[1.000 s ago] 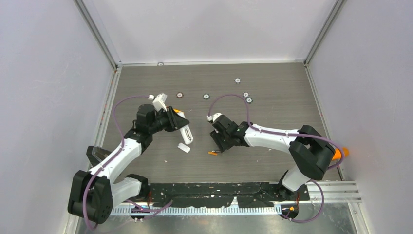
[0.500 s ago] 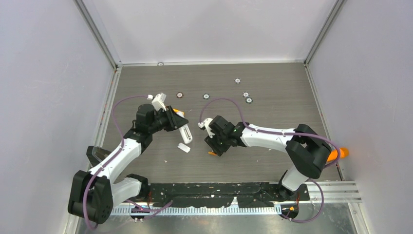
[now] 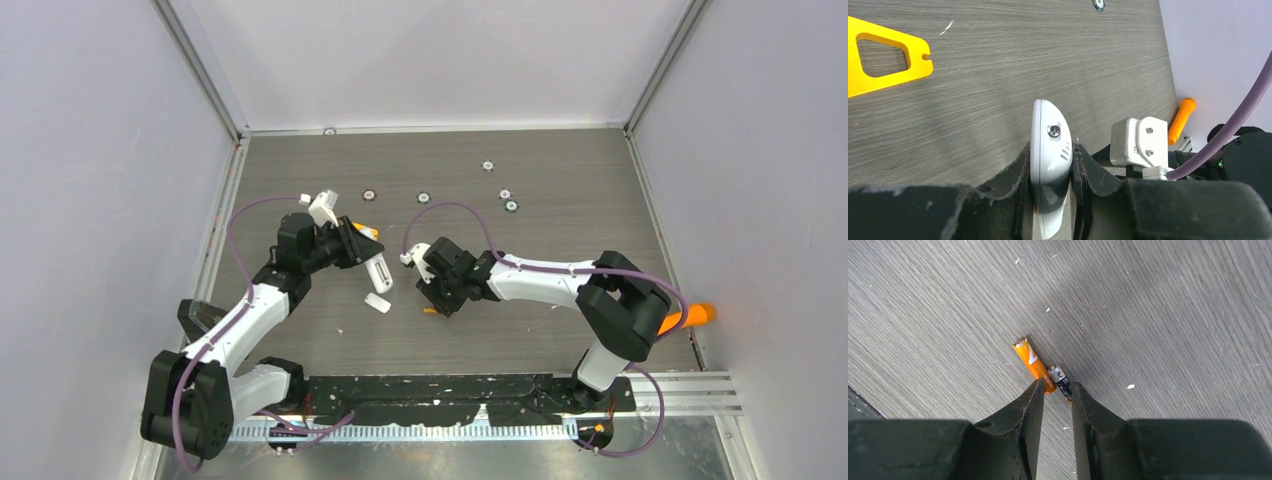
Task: Load the batteries into the remote control
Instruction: Pick up the battery from the center of the board, then load the battery into the remote control.
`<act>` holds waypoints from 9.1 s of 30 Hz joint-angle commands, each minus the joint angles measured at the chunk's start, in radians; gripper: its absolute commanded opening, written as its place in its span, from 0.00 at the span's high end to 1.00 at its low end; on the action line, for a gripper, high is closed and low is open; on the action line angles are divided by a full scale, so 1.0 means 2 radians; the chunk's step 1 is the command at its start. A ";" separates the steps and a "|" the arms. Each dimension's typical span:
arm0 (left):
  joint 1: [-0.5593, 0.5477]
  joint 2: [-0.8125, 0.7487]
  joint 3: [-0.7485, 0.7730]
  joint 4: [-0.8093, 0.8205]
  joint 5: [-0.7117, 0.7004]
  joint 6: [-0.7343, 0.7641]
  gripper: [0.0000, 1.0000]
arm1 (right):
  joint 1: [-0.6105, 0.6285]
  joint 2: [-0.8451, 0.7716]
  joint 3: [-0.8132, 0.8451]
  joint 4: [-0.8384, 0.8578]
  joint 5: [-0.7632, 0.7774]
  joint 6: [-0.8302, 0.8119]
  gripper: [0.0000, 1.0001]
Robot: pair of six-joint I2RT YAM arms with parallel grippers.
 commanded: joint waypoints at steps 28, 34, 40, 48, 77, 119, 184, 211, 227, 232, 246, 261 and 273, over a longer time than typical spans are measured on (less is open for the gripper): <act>0.015 0.006 0.015 0.022 0.027 0.010 1.00 | 0.002 -0.038 0.005 -0.037 0.030 -0.038 0.53; 0.016 0.005 0.015 0.022 0.031 0.010 1.00 | 0.002 -0.017 0.018 -0.041 0.030 -0.043 0.59; 0.018 0.004 0.016 0.024 0.035 0.008 1.00 | 0.002 0.002 0.037 -0.053 0.050 -0.061 0.59; 0.020 0.006 0.016 0.026 0.036 0.006 1.00 | 0.003 0.026 0.053 -0.044 0.047 -0.086 0.60; 0.025 -0.018 -0.006 0.057 0.044 0.000 1.00 | -0.002 0.044 0.076 -0.037 0.030 -0.026 0.90; 0.020 -0.034 0.037 0.055 0.088 -0.230 1.00 | 0.040 -0.150 0.094 0.188 0.054 0.122 0.88; 0.021 -0.024 0.043 0.051 0.071 -0.242 1.00 | 0.038 -0.147 0.129 0.098 0.042 0.140 0.27; 0.020 0.007 0.038 0.257 0.094 -0.308 1.00 | -0.085 -0.115 0.116 0.161 -0.147 0.576 0.08; 0.020 0.015 0.040 0.268 0.103 -0.321 1.00 | -0.100 -0.093 0.085 0.204 -0.163 0.601 0.12; 0.020 0.012 0.039 0.264 0.103 -0.320 1.00 | -0.105 -0.089 0.069 0.225 -0.173 0.615 0.22; 0.021 0.008 0.039 0.258 0.096 -0.339 1.00 | -0.109 -0.089 0.046 0.260 -0.188 0.630 0.46; 0.021 0.013 0.040 0.263 0.086 -0.381 1.00 | -0.112 -0.097 0.045 0.261 -0.188 0.623 0.34; 0.057 -0.023 0.032 0.214 0.093 -0.269 1.00 | -0.179 -0.184 -0.009 0.254 -0.189 0.557 0.12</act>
